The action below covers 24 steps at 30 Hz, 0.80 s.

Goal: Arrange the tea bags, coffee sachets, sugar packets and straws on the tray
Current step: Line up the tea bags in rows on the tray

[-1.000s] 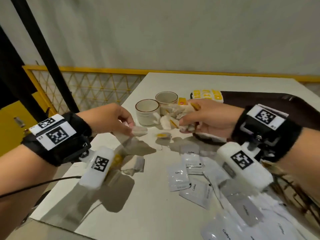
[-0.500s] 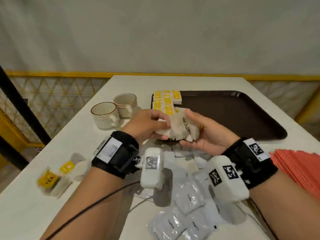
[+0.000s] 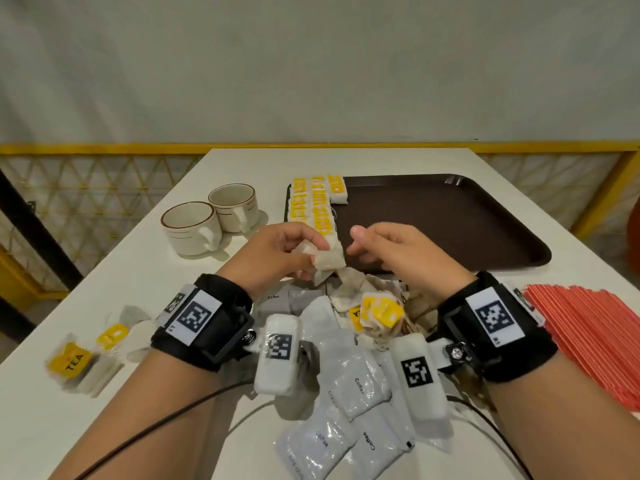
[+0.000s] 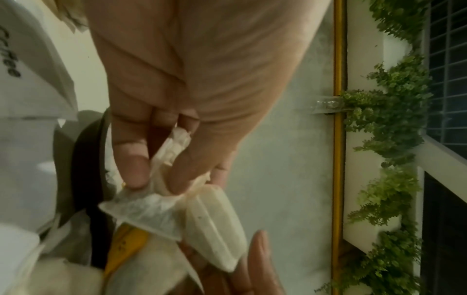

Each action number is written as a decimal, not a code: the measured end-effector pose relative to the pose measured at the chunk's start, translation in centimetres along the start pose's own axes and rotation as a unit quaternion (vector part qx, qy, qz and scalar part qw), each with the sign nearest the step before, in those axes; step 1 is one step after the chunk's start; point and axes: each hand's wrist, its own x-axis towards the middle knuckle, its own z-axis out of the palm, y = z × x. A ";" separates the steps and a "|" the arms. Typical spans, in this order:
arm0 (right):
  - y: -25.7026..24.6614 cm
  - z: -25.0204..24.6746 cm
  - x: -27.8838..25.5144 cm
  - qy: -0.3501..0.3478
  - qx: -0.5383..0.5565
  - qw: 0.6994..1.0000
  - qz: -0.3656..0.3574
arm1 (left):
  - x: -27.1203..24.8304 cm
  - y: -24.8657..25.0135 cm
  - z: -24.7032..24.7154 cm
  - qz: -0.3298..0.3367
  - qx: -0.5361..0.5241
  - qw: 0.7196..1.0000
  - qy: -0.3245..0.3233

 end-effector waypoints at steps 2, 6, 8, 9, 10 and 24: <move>-0.1 0.4 0.1 0.009 0.039 0.999 -0.001 | 0.0 0.1 0.3 0.018 0.006 1.000 -0.023; 0.5 1.3 0.3 0.005 0.061 0.998 0.000 | 0.0 0.2 1.0 0.042 0.012 0.998 -0.048; 0.7 1.2 0.3 0.028 0.069 0.997 -0.003 | 0.1 0.1 1.0 0.041 0.001 0.999 -0.027; 0.8 1.1 0.3 0.040 0.073 0.997 -0.003 | 0.1 0.1 1.1 0.038 -0.013 0.999 -0.005; 0.8 1.0 0.2 0.053 0.079 0.995 -0.004 | 0.2 0.1 1.0 0.036 -0.029 0.999 0.016; 0.7 -0.1 -0.6 0.062 0.181 0.980 -0.047 | -0.1 0.4 0.7 0.063 -0.065 0.996 0.013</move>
